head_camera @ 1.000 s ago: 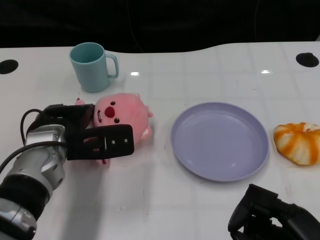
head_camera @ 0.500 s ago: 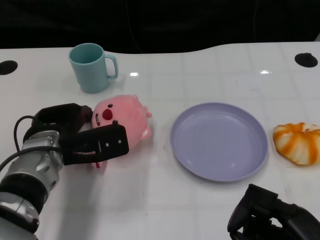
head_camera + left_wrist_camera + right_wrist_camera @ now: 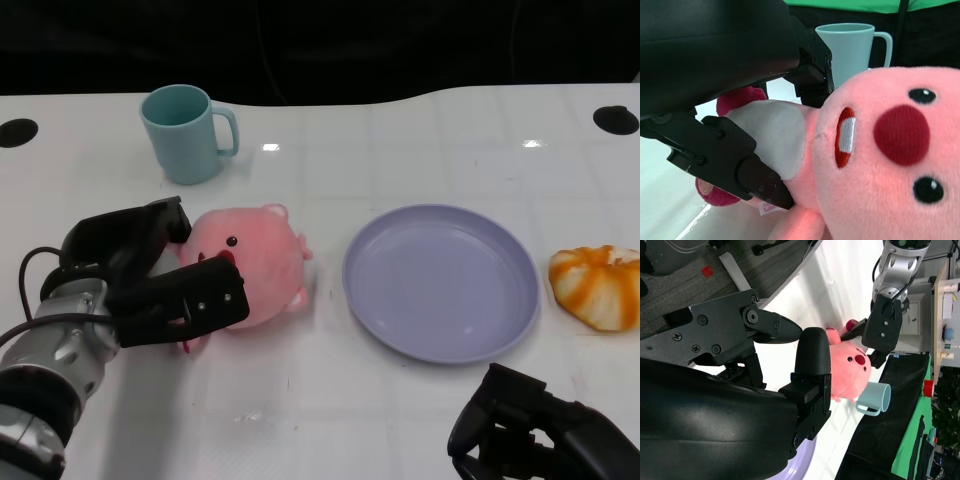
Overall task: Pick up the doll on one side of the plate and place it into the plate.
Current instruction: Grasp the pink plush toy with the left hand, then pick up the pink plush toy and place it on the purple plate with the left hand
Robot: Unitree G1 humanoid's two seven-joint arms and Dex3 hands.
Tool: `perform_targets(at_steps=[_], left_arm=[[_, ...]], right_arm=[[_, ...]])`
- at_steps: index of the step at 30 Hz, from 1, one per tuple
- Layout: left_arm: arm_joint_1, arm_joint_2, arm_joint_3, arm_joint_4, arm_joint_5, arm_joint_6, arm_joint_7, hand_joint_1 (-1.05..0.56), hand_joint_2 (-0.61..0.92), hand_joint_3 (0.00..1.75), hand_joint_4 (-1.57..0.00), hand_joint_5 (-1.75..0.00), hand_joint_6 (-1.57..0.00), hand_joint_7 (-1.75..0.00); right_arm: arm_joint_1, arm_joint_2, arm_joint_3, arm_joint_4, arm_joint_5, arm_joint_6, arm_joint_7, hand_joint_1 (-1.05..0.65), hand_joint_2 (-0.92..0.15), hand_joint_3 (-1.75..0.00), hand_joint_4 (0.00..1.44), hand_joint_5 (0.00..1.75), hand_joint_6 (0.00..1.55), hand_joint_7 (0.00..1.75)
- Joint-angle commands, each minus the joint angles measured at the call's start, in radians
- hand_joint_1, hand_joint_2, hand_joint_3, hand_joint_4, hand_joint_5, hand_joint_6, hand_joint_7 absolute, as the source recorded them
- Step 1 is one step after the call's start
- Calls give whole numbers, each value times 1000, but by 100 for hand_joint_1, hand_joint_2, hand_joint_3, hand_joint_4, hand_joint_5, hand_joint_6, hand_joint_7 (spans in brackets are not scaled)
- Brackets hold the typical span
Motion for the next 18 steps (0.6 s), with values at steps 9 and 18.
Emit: perform_targets(at_steps=[9, 18], left_arm=[[17, 31, 52, -152, -47, -18, -35, -17, 58, 86, -89, -175, -71, -175], [45, -27, 82, -350, -94, 0, -96, -17, 46, 110, -94, -175, -77, -175]], right_arm=[[-18, 16, 1, 25, -9, -8, -17, -22, -86, -66, 66, 175, 42, 169], [-4, 19, 7, 22, -19, -16, -10, -19, -85, -69, 65, 175, 42, 169]])
